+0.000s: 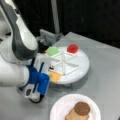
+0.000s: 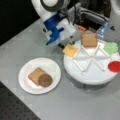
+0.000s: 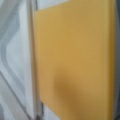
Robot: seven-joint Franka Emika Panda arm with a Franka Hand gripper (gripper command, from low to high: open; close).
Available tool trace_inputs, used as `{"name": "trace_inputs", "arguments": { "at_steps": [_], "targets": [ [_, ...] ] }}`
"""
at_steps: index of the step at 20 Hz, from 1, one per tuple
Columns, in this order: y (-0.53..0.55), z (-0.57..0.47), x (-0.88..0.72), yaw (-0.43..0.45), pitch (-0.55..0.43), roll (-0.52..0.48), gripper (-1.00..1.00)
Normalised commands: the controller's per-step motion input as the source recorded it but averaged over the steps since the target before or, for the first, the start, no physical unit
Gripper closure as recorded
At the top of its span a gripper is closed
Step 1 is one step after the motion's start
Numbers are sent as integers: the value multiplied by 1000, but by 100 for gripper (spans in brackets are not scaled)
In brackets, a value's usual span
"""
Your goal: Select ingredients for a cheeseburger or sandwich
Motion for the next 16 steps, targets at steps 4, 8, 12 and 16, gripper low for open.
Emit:
{"name": "trace_inputs", "arguments": {
  "at_steps": [4, 8, 12, 16],
  "targets": [
    [-263, -67, 220, 88, -41, 397, -100],
    [-287, -100, 236, 126, -37, 358, -100],
    [-286, -93, 246, 138, -46, 393, -100],
    [-273, -89, 266, 119, -39, 362, -100]
  ]
}}
